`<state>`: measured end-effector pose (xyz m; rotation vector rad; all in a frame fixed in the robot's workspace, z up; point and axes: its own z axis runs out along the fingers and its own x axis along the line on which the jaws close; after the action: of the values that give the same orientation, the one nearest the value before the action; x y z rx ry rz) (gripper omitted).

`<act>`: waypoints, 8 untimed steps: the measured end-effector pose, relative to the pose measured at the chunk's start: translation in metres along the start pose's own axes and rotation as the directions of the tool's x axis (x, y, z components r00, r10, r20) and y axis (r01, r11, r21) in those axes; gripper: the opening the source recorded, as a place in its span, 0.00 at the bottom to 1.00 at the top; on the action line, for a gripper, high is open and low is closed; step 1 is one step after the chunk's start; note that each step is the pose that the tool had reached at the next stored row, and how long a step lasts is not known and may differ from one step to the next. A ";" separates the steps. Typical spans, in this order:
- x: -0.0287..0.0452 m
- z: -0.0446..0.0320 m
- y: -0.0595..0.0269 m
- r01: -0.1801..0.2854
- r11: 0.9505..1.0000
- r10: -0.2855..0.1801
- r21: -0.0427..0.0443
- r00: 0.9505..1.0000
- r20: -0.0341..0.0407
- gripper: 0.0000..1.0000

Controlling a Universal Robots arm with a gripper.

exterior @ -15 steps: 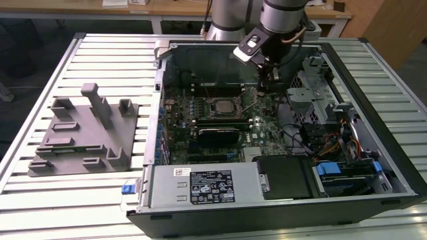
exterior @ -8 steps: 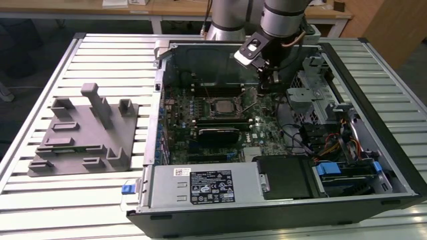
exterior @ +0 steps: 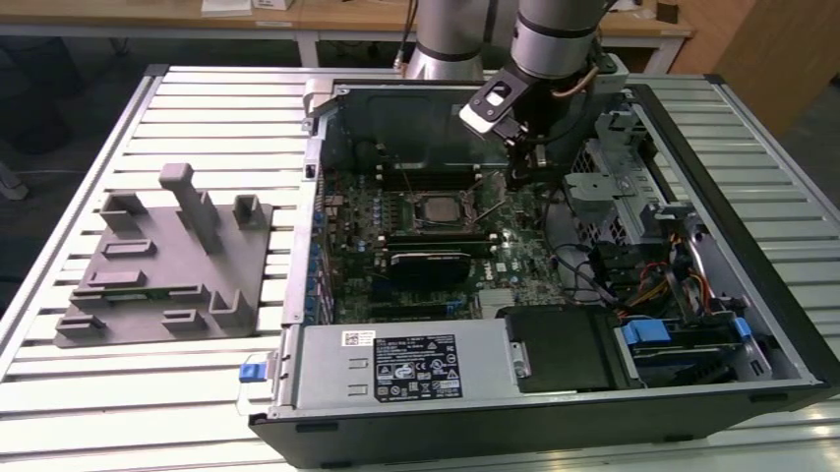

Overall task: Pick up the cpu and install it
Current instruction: 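Close the cpu cover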

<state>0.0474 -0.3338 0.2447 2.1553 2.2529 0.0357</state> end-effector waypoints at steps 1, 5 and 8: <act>0.0000 0.0001 -0.0008 0.000 1.000 0.000 0.000 1.000 0.000 0.11; 0.0002 0.0000 -0.0051 0.000 1.000 0.000 0.000 1.000 0.000 0.11; 0.0003 0.0000 -0.0069 0.000 1.000 0.000 0.000 1.000 0.000 0.11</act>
<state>0.0405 -0.3338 0.2445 2.1553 2.2530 0.0359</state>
